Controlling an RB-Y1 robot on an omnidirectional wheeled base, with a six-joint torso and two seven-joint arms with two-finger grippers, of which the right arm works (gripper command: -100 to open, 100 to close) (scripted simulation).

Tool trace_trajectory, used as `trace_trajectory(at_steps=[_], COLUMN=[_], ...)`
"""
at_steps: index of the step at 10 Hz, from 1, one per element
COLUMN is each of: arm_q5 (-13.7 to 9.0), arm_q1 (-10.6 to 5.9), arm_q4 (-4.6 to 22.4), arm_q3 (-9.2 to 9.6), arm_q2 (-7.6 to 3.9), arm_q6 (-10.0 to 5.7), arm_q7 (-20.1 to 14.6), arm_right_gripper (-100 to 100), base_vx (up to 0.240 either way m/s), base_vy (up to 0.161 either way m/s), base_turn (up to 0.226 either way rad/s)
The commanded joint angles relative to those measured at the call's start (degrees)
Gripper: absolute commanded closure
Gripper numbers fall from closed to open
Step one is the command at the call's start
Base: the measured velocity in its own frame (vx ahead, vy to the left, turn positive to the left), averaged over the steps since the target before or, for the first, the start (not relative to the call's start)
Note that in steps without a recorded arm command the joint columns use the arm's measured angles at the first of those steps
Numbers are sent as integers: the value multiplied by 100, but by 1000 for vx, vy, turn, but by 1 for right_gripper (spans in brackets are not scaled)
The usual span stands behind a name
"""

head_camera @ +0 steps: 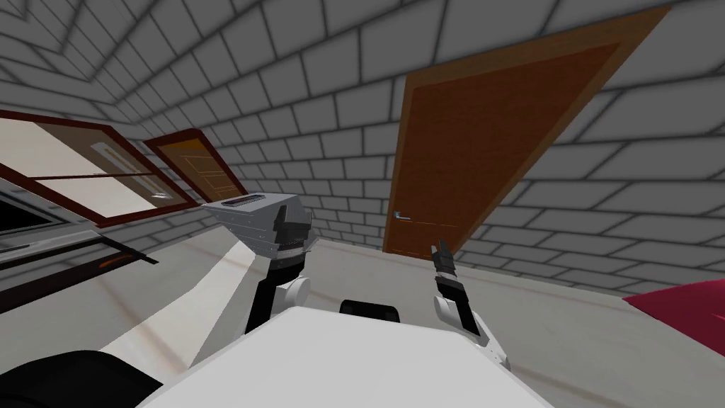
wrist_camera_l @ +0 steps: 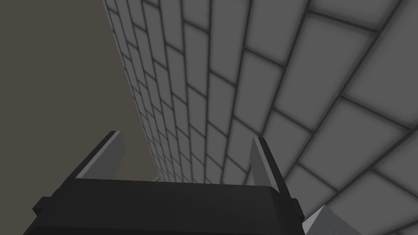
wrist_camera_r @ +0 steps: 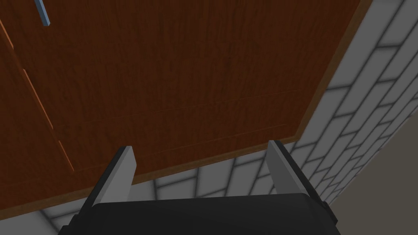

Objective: Pull the door open

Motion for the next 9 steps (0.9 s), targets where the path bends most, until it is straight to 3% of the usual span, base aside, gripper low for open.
trace_trajectory(at_steps=[1,4,5,6,9], arm_q5=[-42,-107,-107,-140,-171], arm_q1=[-83,-232,-232,-306,-377], arm_q4=[285,718,735,959,1174], arm_q3=[-48,-124,-124,-162,-198], arm_q2=[-47,-103,-103,-131,-157], arm_q6=[-40,-101,-101,-132,-161], arm_q7=[-14,-24,-24,-29,-33], arm_right_gripper=[-100,-100,-100,-100,-100], base_vx=[58,68,48,55,52], base_vy=[-6,-11,-12,-21,-12], base_turn=[138,135,58,114,87])
